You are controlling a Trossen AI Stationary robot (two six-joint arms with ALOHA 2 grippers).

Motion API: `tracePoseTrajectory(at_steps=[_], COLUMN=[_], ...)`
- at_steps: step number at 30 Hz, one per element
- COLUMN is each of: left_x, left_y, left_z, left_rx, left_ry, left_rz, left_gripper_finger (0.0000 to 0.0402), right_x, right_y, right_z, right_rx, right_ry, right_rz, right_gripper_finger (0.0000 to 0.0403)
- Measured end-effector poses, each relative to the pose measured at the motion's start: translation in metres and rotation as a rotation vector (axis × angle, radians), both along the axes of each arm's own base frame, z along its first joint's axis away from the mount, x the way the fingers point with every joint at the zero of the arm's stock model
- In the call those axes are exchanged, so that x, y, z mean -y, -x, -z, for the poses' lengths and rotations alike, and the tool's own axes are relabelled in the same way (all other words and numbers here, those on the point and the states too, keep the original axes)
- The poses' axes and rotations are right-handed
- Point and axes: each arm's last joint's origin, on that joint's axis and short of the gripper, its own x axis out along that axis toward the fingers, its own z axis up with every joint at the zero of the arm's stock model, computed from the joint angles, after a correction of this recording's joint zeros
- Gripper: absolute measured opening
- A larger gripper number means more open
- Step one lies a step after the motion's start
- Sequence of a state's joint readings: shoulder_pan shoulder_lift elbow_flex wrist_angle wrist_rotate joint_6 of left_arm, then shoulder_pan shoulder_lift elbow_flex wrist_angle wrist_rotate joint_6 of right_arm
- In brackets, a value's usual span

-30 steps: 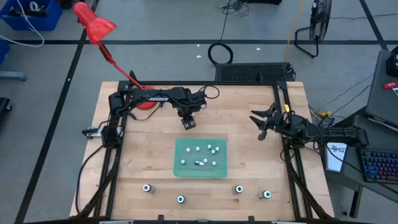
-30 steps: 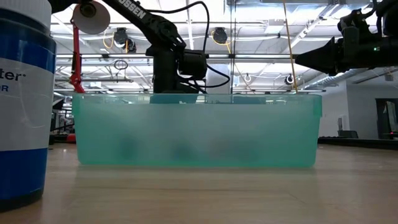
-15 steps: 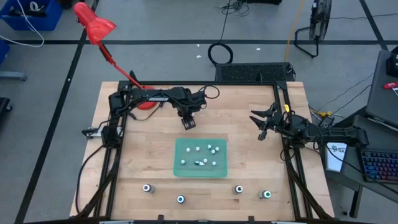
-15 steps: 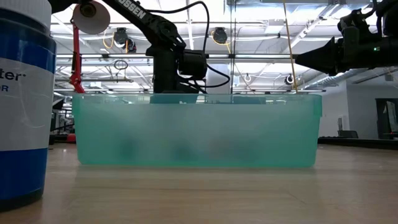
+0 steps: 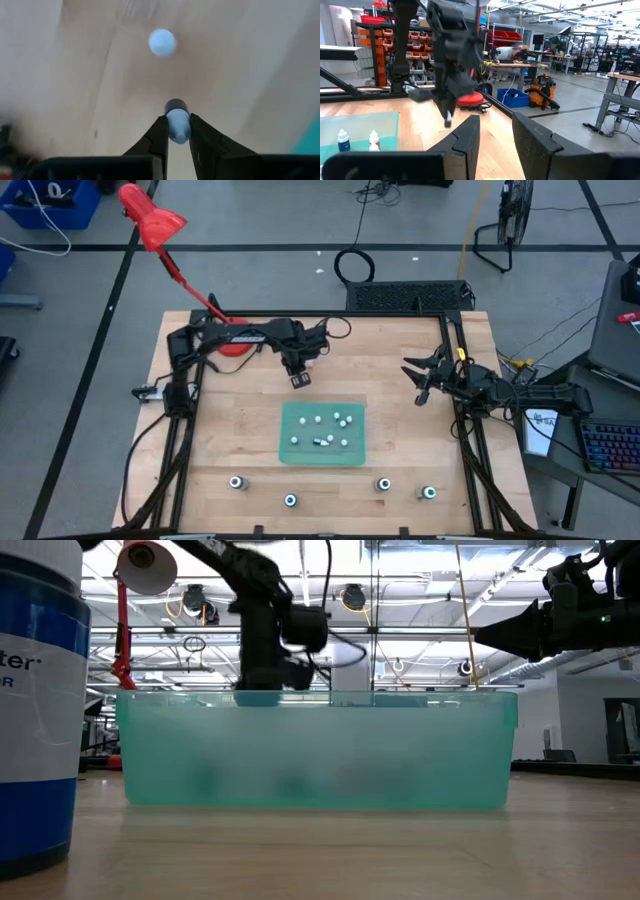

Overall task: Pick & Place food coloring
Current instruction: Put the small blue food coloring bottle into the green bin

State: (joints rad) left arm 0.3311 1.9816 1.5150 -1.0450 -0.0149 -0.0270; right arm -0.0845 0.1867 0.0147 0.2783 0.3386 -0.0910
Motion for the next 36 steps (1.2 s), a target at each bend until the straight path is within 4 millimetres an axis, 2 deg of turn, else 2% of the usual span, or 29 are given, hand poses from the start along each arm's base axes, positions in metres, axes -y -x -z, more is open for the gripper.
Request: tracePoseTrajectory(at_steps=[5, 9, 12, 15, 20, 24, 30, 36], left_x=[0.033, 0.072, 0.106, 0.136, 0.174, 0.193, 0.201, 0.198], left_y=[0.012, 0.017, 0.019, 0.020, 0.016, 0.010, -0.001, -0.010], left_z=[-0.040, -0.070, -0.082, -0.083, -0.073, -0.056, -0.021, 0.008], left_rx=[0.014, 0.108, 0.159, 0.172, 0.160, 0.125, 0.024, -0.060], left_ry=[-0.073, -0.093, -0.093, -0.080, -0.068, -0.068, -0.078, -0.066], left_rz=[0.063, 0.091, 0.135, 0.176, 0.205, 0.232, 0.225, 0.221], left_gripper_finger=[0.0054, 0.0054, 0.0054, 0.0054, 0.0054, 0.0054, 0.0054, 0.0054], right_x=[0.000, 0.000, 0.000, 0.000, 0.000, 0.000, 0.000, 0.000], right_y=[0.000, 0.000, 0.000, 0.000, 0.000, 0.000, 0.000, 0.000], right_z=[0.000, 0.000, 0.000, 0.000, 0.000, 0.000, 0.000, 0.000], right_rx=[0.000, 0.000, 0.000, 0.000, 0.000, 0.000, 0.000, 0.000], right_ry=[0.000, 0.000, 0.000, 0.000, 0.000, 0.000, 0.000, 0.000], right_rz=[0.000, 0.000, 0.000, 0.000, 0.000, 0.000, 0.000, 0.000], right_gripper_finger=[0.0105, 0.0105, 0.0105, 0.0105, 0.0105, 0.0105, 0.0105, 0.0105])
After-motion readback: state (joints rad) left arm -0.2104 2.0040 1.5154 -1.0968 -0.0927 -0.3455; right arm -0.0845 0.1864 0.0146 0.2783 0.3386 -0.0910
